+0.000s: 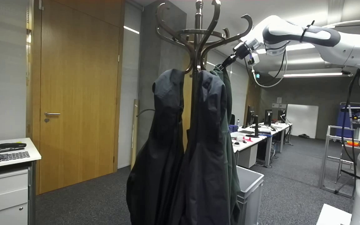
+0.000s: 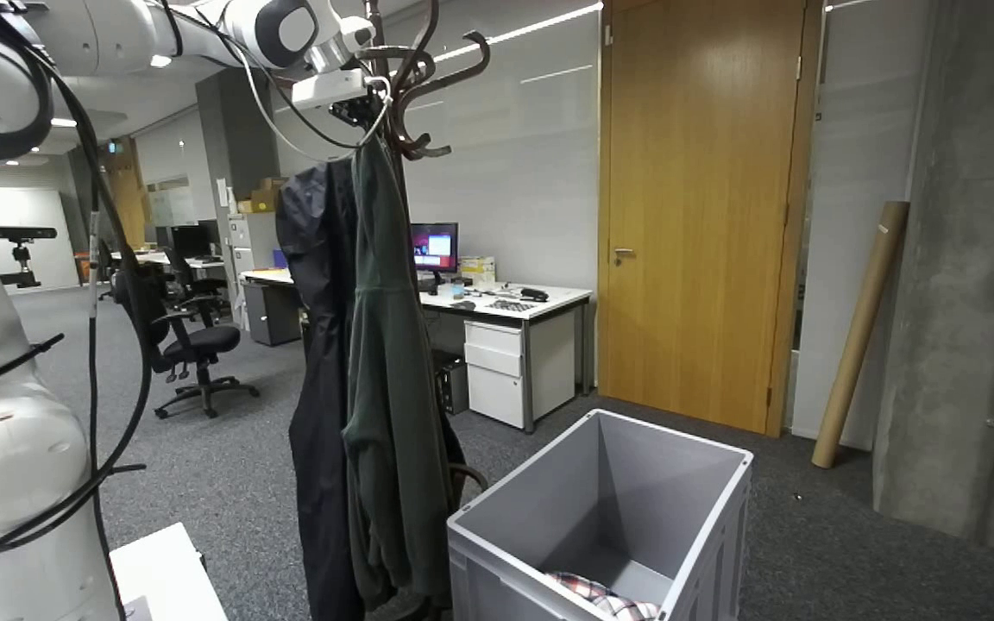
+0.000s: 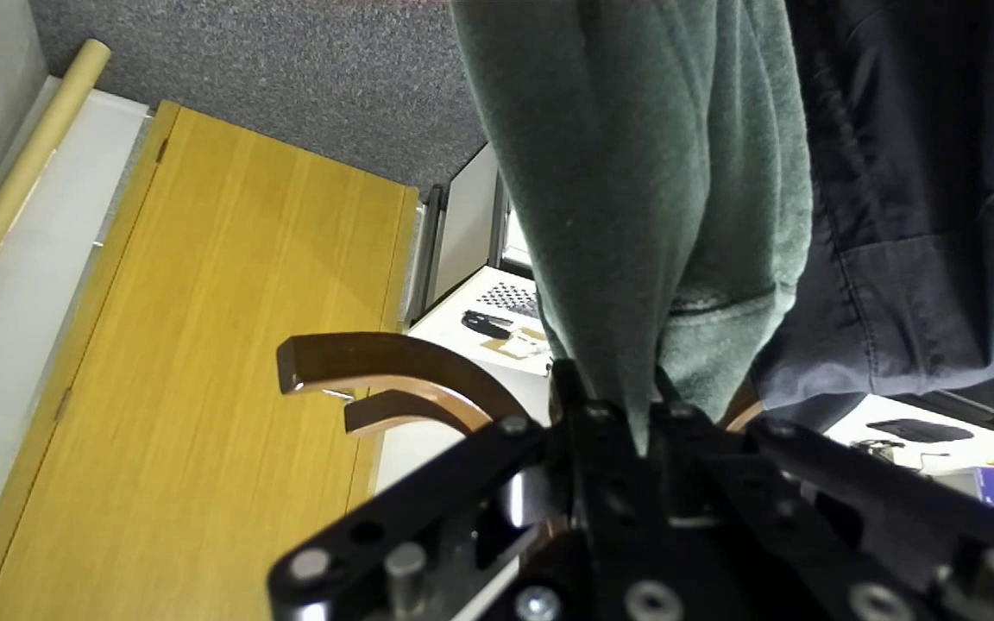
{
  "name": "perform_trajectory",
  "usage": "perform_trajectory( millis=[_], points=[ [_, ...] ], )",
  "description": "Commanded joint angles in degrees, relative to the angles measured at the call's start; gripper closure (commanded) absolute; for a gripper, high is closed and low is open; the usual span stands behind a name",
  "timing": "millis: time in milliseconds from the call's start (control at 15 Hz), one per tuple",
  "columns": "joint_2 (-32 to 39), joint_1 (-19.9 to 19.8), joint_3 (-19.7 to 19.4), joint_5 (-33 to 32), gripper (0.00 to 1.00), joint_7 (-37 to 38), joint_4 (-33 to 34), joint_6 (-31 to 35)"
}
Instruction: Unhang the green hoodie and hang it on the immediate hanger to the left
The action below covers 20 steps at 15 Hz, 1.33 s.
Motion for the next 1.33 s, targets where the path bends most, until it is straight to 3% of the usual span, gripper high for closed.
perform_trajectory(
  millis=[0, 467, 733, 1267],
  points=[
    [1.5, -0.3, 0.3, -0.9, 0.99, 1.9, 3.9, -0.6],
    [-3.0, -0.6, 0.6, -3.5, 0.99, 4.6, 1.0, -3.3],
    [-5.7, -0.5, 0.7, -5.5, 0.99, 6.4, 0.1, -8.3],
    [-6.1, -0.2, 0.8, -4.8, 0.99, 7.6, 0.7, -13.0]
  ],
)
